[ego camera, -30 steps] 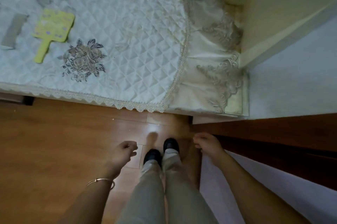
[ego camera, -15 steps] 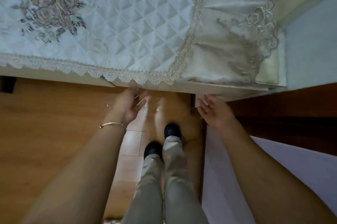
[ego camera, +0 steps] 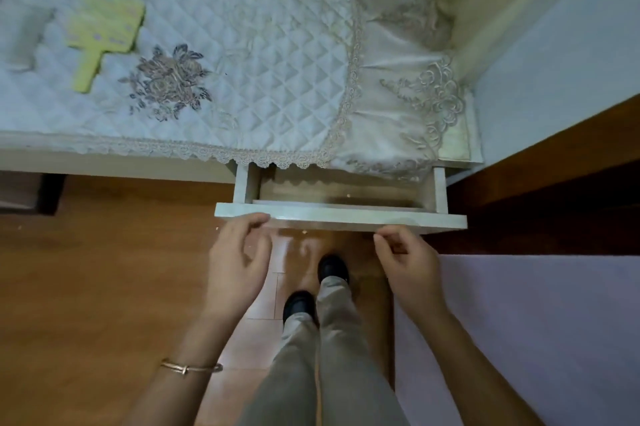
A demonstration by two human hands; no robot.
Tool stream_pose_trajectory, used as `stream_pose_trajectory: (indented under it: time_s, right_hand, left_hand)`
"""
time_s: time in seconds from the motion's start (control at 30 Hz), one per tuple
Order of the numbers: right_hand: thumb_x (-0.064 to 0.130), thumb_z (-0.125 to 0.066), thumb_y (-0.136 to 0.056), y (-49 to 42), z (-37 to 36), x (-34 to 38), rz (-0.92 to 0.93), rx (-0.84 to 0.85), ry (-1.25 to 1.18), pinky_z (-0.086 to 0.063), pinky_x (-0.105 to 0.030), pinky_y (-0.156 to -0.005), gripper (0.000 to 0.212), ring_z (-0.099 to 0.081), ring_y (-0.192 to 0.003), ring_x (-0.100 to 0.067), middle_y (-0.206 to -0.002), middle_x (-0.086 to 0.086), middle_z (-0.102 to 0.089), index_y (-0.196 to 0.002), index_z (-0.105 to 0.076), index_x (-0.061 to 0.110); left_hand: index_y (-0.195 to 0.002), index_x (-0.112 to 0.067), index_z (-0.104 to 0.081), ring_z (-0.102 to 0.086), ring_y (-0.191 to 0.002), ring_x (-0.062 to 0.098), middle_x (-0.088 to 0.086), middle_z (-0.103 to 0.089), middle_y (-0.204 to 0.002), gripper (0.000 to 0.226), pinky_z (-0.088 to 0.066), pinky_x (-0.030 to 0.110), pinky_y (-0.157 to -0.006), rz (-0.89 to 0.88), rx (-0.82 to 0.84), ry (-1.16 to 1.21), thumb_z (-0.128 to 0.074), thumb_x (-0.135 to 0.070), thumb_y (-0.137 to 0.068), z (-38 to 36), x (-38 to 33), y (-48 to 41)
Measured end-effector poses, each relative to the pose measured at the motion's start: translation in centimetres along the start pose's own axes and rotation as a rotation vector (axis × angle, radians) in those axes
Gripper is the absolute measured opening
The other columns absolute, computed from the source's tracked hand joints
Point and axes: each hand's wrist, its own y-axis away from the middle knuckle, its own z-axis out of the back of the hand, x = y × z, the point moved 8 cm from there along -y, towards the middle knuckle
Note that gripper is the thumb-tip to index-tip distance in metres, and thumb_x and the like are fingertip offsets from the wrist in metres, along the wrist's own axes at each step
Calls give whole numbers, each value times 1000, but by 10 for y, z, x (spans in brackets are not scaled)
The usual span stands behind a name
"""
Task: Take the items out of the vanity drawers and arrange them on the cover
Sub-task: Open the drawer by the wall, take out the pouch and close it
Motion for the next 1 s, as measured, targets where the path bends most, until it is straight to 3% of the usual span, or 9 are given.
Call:
stream_pose_trajectory:
  time_s: [0.1, 0.2, 0.43, 0.53, 0.67, 0.77, 0.83, 1.0]
  right_hand:
    - [22, -54, -87, -20, 11, 30, 246, -77, 293, -42, -27, -87, 23, -55, -101, -18, -105, -6, -65, -103, -64, 9]
    - [32, -51, -89, -44, 4, 19, 225, 20, 522, -44, -39, -90, 31, -55, -103, -29, -105, -12, -65, -102, -65, 7]
    - [29, -50, -91, -13, 7, 2, 124, 128, 457, -42, -36, -90, 31, -54, -107, -27, -111, -12, -65, -109, -65, 7]
    - [29, -50, -91, 16, 5, -11, 70, 137, 431, -42, -33, -79, 28, -55, -98, -27, -101, -10, -66, -97, -67, 7]
    - [25, -53, -89, 51, 3, -28, 50, 147, 401, -40, -30, -70, 23, -54, -82, -22, -77, -3, -59, -78, -65, 9]
    - [23, -54, -88, 70, -1, -37, 35, 181, 389, -33, -23, -58, 37, -47, -70, -18, -60, 9, -42, -54, -41, 27]
    - [21, -55, -88, 78, -1, -41, 29, 166, 393, -29, -19, -55, 46, -44, -67, -17, -57, 13, -37, -51, -29, 33]
    - [22, -55, -87, 80, -1, -43, -15, 178, 392, -29, -25, -54, 46, -41, -65, -17, -56, 10, -36, -50, -29, 29]
  left_hand:
    - [-114, -4, -57, -45, -112, 16, 11, -59, -115, 42, -31, 21, -98, -266, 111, -327, -41, -29, -85, -9, -18, -21]
    - [-113, -3, -58, -54, -108, 32, 16, -62, -111, 42, -42, 36, -92, -194, 247, -468, -41, -35, -91, -26, -9, -37]
    - [-90, -8, -62, -57, -90, 30, 12, -66, -92, 22, -40, 33, -70, -146, 236, -396, -46, -23, -92, -21, -7, -15]
    - [-89, -9, -61, -60, -81, 29, 11, -69, -86, 20, -40, 30, -63, -78, 230, -385, -45, -22, -92, -17, 2, 11]
    - [-95, -10, -61, -62, -81, 32, 12, -71, -88, 22, -44, 33, -63, -60, 208, -450, -44, -23, -92, -16, 11, 45]
    - [-96, -12, -62, -63, -82, 32, 9, -72, -88, 23, -43, 32, -63, -39, 232, -486, -42, -25, -92, -16, 17, 66]
    - [-95, -13, -62, -63, -83, 32, 9, -72, -88, 23, -43, 32, -64, -32, 242, -477, -43, -25, -92, -16, 20, 76]
    - [-96, -12, -61, -62, -86, 29, 6, -72, -89, 22, -34, 29, -67, -9, 246, -424, -42, -22, -93, -15, 20, 80]
